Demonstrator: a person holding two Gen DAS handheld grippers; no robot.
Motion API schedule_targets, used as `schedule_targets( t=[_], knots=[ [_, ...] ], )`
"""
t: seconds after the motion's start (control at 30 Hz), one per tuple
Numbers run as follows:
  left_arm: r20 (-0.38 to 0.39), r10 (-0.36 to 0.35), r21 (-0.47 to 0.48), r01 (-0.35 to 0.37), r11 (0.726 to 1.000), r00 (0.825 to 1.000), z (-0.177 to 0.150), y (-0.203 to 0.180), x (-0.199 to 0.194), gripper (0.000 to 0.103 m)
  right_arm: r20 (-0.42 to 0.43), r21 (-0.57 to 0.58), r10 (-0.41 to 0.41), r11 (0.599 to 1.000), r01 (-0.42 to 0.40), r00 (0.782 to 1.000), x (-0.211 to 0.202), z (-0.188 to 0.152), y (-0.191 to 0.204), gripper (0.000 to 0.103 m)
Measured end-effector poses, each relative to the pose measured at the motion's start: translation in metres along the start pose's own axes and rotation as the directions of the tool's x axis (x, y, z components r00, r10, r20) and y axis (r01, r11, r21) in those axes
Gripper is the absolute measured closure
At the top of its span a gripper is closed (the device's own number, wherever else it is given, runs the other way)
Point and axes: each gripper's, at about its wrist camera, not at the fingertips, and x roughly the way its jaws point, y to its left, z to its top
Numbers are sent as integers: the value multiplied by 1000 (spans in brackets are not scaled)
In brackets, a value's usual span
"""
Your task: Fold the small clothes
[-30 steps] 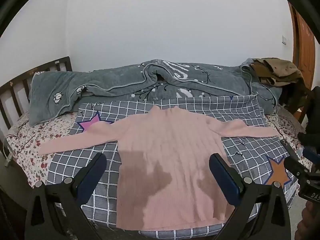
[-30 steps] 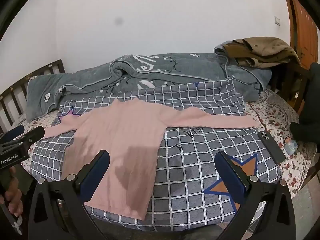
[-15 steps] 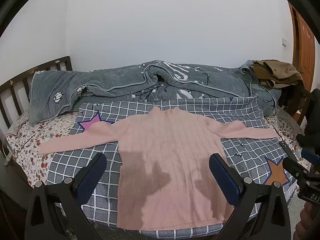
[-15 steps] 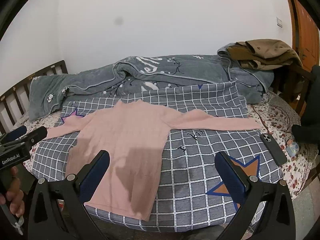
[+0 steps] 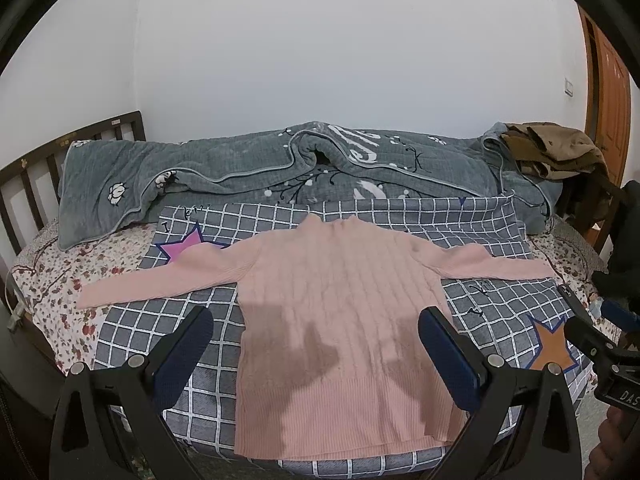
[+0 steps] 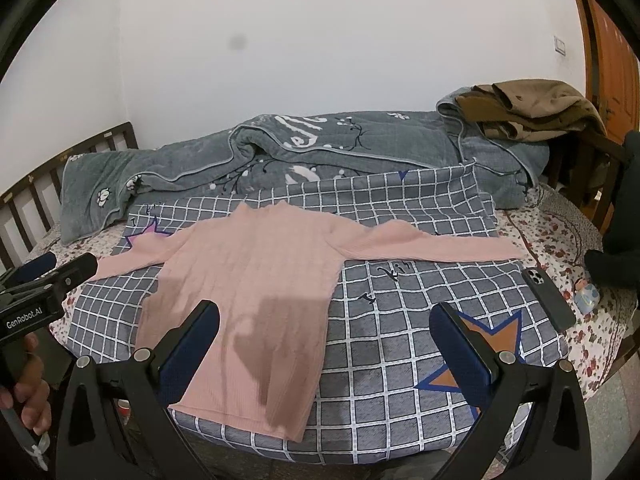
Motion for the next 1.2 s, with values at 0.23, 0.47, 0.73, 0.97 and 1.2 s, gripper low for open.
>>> schedule_targets(
  t=[0.23,0.47,0.73,0.97,1.2],
  knots=[
    [3,-3,-2,3,1000,1000,-1,1,-1,0,-2,5,10,1000,-10,1000,0,0,-1,0],
    [1,-3,-7,3,1000,1000,-1,1,-2,0,4,5,-1,1000,1,1000,-1,-1,-1,0],
    [8,-5,-6,5,1000,1000,1,1,-4,0,10,2,-10,1000,10,1000,-2,0,-1,0],
    [8,-10,-8,10,1000,1000,1,1,-5,0,9,-1,-5,1000,5,1000,-2,0,0,0],
    [11,-6,-7,6,1000,1000,1,0,-5,0,7,0,-5,1000,5,1000,-2,1,0,0]
  ],
)
